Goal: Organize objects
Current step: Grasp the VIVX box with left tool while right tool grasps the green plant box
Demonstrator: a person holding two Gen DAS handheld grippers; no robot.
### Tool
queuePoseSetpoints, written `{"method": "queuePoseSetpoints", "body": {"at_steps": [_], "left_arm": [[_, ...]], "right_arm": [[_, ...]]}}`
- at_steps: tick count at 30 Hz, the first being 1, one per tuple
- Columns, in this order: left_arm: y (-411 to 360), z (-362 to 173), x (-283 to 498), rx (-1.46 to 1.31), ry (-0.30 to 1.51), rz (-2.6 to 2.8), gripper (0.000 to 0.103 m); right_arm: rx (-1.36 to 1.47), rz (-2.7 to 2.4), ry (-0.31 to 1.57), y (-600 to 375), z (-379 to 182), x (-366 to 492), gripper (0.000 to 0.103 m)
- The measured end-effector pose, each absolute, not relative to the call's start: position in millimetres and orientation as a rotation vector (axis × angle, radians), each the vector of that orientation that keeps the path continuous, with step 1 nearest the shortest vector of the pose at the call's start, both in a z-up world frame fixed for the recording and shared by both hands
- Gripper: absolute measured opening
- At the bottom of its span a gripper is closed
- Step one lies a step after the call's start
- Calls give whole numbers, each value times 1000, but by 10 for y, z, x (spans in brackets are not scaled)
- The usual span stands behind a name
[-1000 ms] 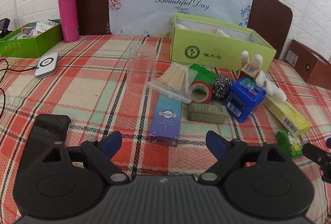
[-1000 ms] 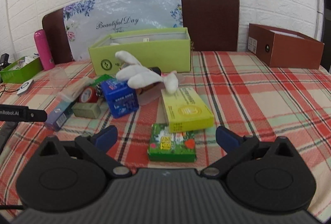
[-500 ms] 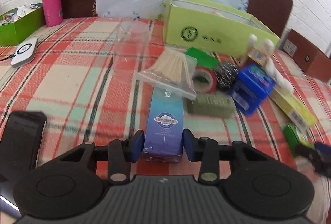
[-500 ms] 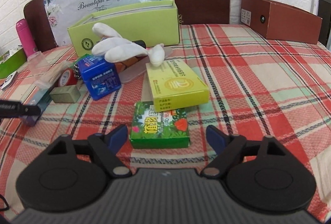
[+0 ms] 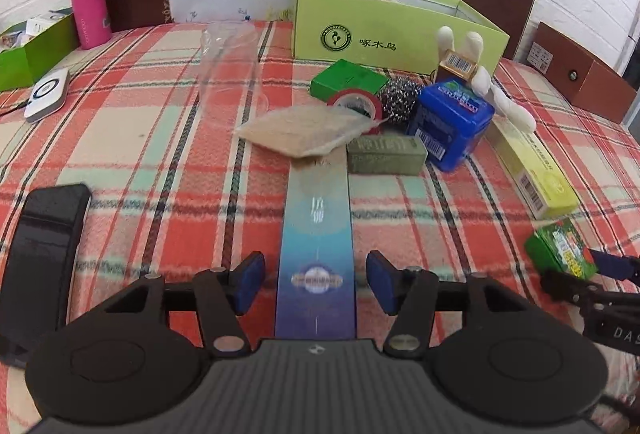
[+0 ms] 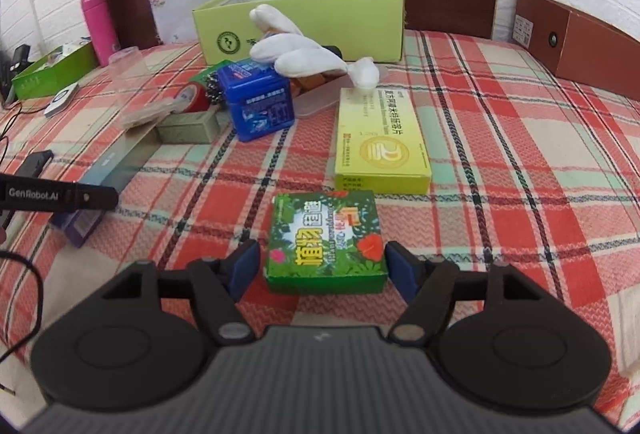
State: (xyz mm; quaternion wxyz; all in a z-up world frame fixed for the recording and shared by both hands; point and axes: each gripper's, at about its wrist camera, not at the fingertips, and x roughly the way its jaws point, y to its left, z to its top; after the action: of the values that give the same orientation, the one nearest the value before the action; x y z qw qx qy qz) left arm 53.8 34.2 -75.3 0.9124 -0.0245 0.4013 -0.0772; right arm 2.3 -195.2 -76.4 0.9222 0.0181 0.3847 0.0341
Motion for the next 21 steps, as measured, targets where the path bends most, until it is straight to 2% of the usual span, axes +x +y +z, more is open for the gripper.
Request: {"method": "queuePoseSetpoints", "body": {"at_steps": [3,9,18,19,20,21], "left_arm": [[330,-758,625,-65,838,-166,50],[267,-785,658,-40,823,-165,53],[268,-801,657,-32,809,-169,52],[258,-798,651,-21,808,-167,49],[254,-789,643,-8,807,-165,41],[265,-779,640,-13,812,-179,41]], "right_arm": [[45,57,789,-1941,-793,94,69],[24,51,797,-1898,-829,142,71],[21,47,795,-1893,-835,161,72],[21,47,795,-1893,-834,163,72],[22,47,793,-1893,-835,164,67],[21,47,790,-1894,-834,163,62]]}}
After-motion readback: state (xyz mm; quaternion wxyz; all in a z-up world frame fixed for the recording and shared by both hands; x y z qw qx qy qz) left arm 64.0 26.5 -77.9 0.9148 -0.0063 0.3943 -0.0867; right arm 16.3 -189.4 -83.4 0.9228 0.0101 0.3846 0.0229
